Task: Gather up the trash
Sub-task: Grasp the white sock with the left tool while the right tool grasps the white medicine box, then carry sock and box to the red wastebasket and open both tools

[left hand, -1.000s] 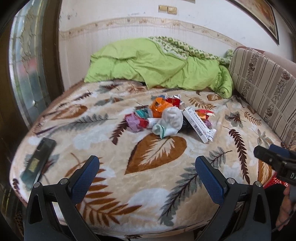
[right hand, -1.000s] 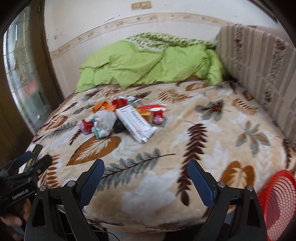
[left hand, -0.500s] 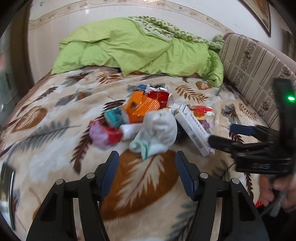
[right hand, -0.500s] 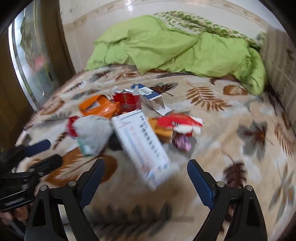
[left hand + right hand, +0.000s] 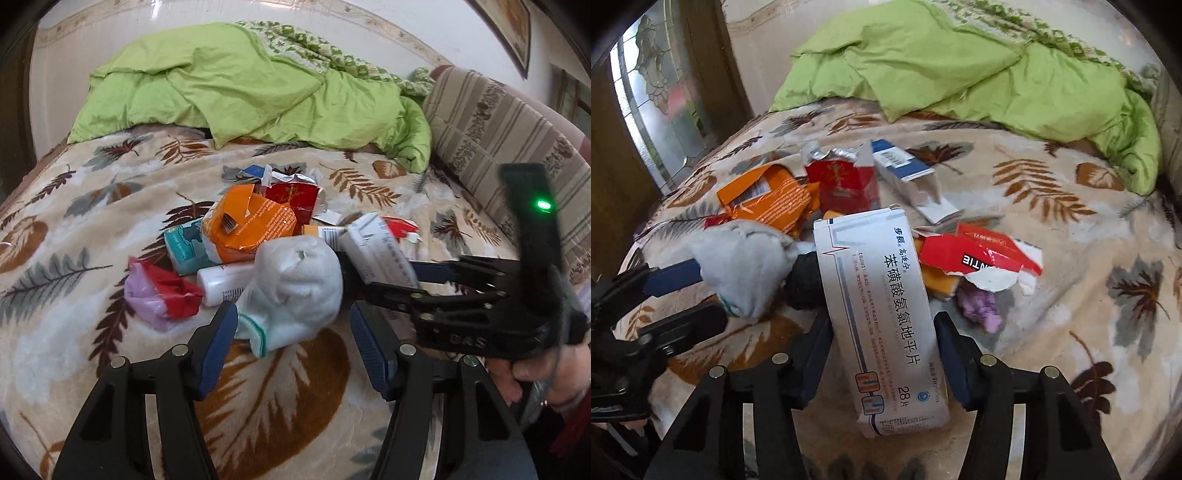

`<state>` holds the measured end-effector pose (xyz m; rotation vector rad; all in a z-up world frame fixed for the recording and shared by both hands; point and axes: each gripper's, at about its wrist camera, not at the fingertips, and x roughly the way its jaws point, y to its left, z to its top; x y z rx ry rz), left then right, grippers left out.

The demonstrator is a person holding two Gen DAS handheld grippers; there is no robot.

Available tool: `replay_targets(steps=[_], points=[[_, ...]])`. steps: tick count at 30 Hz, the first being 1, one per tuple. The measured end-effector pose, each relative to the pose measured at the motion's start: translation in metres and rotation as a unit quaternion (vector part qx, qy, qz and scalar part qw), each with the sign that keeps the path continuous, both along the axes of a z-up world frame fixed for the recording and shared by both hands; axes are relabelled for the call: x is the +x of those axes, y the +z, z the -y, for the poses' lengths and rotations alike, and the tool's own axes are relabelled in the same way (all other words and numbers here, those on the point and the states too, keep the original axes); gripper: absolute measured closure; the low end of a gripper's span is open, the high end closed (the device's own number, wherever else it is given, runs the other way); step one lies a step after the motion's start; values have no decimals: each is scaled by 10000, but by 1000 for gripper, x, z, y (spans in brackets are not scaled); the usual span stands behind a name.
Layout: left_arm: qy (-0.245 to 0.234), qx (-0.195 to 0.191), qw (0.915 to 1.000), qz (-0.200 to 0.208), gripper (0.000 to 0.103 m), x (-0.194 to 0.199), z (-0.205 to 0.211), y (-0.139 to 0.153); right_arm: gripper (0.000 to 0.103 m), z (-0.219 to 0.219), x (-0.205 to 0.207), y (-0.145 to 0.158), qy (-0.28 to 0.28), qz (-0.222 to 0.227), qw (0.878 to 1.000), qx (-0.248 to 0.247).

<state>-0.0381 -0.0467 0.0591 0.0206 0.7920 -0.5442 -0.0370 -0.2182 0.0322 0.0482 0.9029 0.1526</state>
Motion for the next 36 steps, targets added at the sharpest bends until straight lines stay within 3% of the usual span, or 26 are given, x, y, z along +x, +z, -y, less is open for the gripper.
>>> replay_targets(steps=[4,10,13,19,25,32,36], points=[[99,139,9998,114,41,8,9,-3,44,8,-8,9,-250,87,9994,203],[184,91,9998,67,75,17,12,-9,44,9,-17,18,-445,175,9984,287],[168,79,9998,106,80,13,11,-7,44,10,-22,22,-487,258,9979,329],[198,-13,9988,452,81,-14,2,9,44,8,-36,32,-610,425,9957,549],[287,-150,9983,478,81,-33,-12,17,44,-5,-52,44,-656,714,9936,573],[239,-319,9980,492,81,-51,-20,26,44,-4,-73,40,-883,616,9887,1046],[174,-273,9981,521,81,-61,-15,27,43,-4,-87,36,-979,585,9879,1047]])
